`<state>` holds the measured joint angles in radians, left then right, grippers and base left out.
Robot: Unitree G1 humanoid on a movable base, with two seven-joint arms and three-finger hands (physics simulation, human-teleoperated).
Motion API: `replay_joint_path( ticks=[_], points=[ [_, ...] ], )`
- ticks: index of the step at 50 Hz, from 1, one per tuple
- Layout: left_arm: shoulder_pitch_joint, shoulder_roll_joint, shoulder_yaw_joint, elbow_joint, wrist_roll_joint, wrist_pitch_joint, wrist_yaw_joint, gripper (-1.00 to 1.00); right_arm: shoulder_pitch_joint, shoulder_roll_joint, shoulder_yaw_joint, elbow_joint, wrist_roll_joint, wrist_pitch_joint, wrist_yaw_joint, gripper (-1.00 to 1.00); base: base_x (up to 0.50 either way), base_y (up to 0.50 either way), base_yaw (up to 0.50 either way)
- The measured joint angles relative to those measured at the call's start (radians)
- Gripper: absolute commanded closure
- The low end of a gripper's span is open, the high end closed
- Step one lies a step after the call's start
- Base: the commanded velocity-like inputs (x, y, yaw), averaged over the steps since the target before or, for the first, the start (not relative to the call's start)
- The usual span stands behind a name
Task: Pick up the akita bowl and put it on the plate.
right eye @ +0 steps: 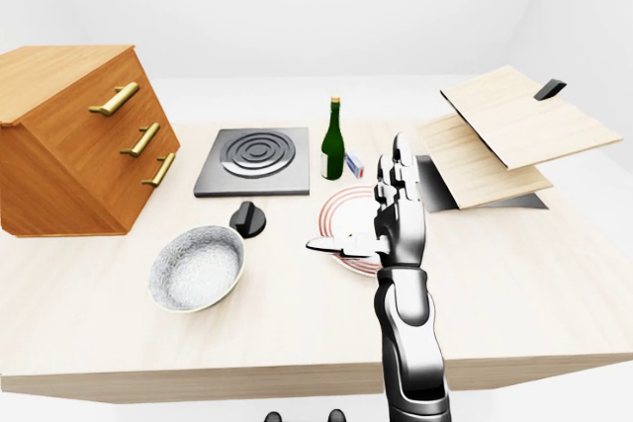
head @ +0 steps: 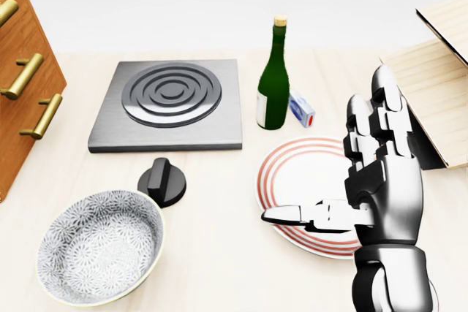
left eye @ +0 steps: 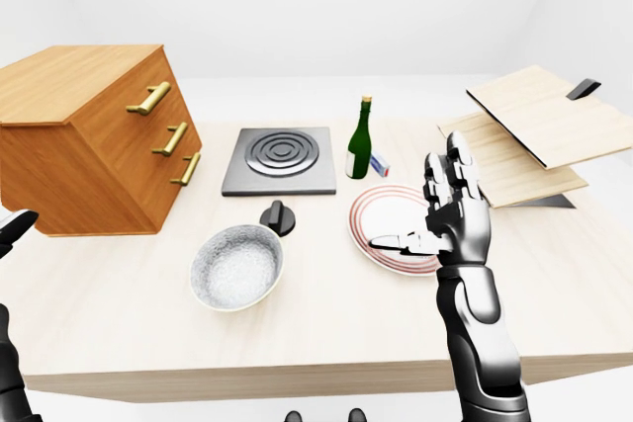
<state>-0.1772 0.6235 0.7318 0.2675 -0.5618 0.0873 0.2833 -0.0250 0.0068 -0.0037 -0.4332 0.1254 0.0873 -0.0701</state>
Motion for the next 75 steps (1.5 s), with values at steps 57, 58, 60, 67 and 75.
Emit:
replay_joint_path(
  ticks=[57,58,60,67,75],
  points=[
    [-0.005,0.005,-0.004,0.015,0.002,0.0,0.007,-1.0,0.002,-0.009,0.018,-0.035,-0.039,0.0,0.022,-1.0,0.29,0.0,0.0],
    [-0.005,0.006,-0.004,0.016,0.002,0.0,0.007,-1.0,0.002,-0.009,0.02,-0.036,-0.043,0.0,0.025,-1.0,0.0,0.0,0.0],
    [-0.006,0.006,-0.005,0.018,0.002,0.0,0.007,-1.0,0.003,-0.008,0.023,-0.037,-0.051,0.0,0.029,-1.0,0.0,0.0,0.0],
    [-0.005,0.006,-0.005,0.018,0.001,0.0,0.008,-1.0,0.003,-0.009,0.035,-0.047,-0.086,0.0,0.038,-1.0,0.0,0.0,0.0],
    [-0.005,0.007,-0.004,0.014,0.001,0.0,0.009,-1.0,0.004,-0.01,0.049,-0.057,-0.134,0.0,0.049,-1.0,0.0,0.0,0.0]
  ],
)
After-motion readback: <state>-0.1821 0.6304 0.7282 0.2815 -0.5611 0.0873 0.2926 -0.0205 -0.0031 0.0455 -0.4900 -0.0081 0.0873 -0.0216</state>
